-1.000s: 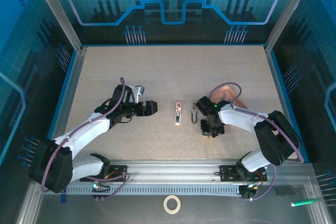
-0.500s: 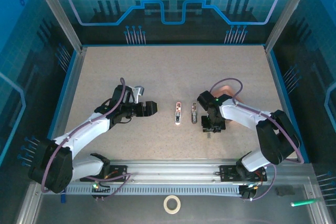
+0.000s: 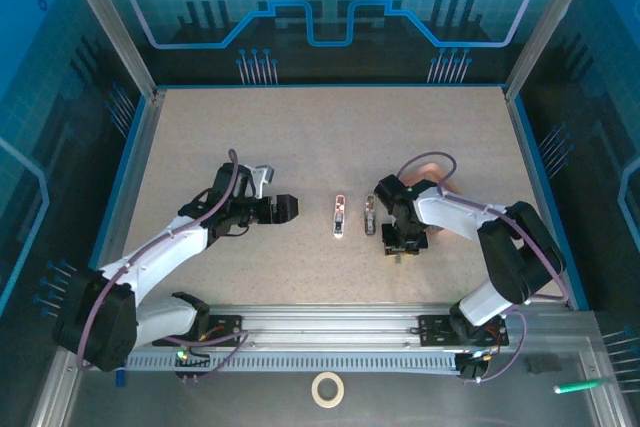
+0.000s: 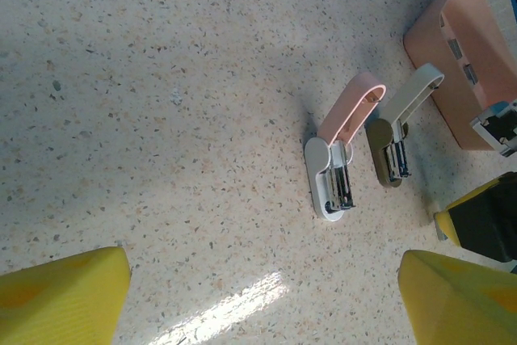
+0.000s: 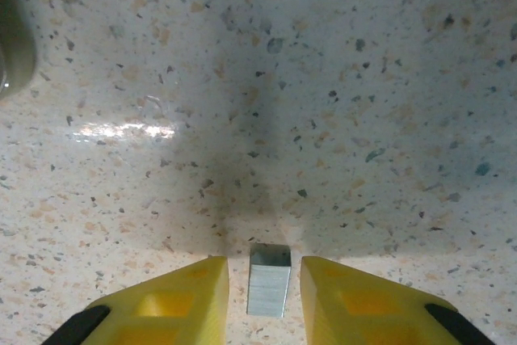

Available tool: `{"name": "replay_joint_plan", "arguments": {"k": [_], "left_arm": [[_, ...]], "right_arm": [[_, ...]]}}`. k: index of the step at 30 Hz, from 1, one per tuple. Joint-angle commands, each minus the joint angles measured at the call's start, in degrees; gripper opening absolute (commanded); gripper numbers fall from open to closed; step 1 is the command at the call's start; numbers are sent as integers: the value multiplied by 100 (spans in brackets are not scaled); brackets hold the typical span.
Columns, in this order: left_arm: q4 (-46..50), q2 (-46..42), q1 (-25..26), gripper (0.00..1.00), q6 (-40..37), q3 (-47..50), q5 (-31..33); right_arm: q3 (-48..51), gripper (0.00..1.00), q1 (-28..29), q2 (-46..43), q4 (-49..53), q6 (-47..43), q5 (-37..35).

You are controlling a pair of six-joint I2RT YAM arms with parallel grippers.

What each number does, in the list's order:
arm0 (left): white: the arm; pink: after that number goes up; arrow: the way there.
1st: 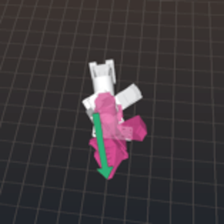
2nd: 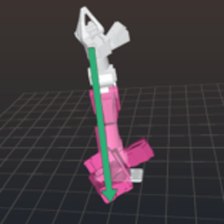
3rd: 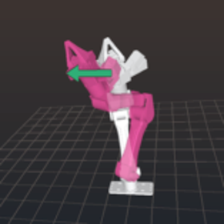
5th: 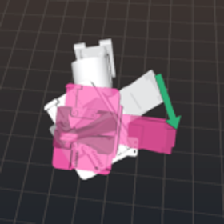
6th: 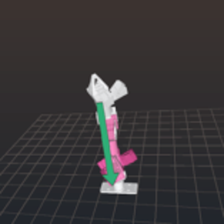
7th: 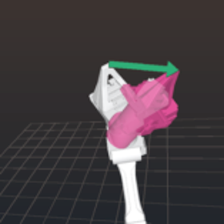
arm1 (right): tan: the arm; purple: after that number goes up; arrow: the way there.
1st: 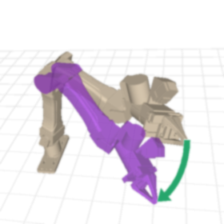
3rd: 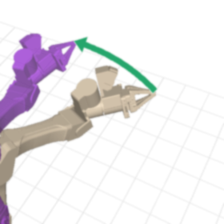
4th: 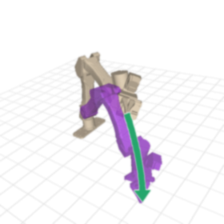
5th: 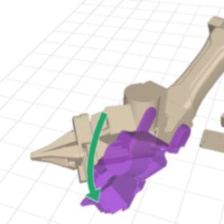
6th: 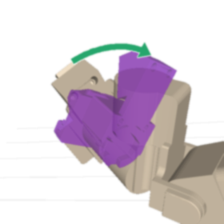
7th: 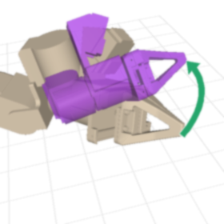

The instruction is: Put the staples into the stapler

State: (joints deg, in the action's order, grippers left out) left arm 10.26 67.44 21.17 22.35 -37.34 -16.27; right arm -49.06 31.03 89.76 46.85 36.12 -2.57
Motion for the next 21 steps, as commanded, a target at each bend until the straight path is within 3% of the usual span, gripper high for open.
{"name": "replay_joint_plan", "arguments": {"k": [1, 7, 13, 21], "left_arm": [[140, -152, 34, 87, -153, -133, 87], [214, -169, 36, 87, -198, -126, 131], [189, -159, 36, 87, -235, -142, 150], [-339, -122, 30, 88, -150, 37, 195]], "right_arm": [[63, 28, -96, 143, 5, -23, -71], [64, 27, -145, 340, -61, -34, -55], [131, 18, -158, 250, -109, 25, 39], [241, 17, -18, -735, -443, 466, -212]]}}
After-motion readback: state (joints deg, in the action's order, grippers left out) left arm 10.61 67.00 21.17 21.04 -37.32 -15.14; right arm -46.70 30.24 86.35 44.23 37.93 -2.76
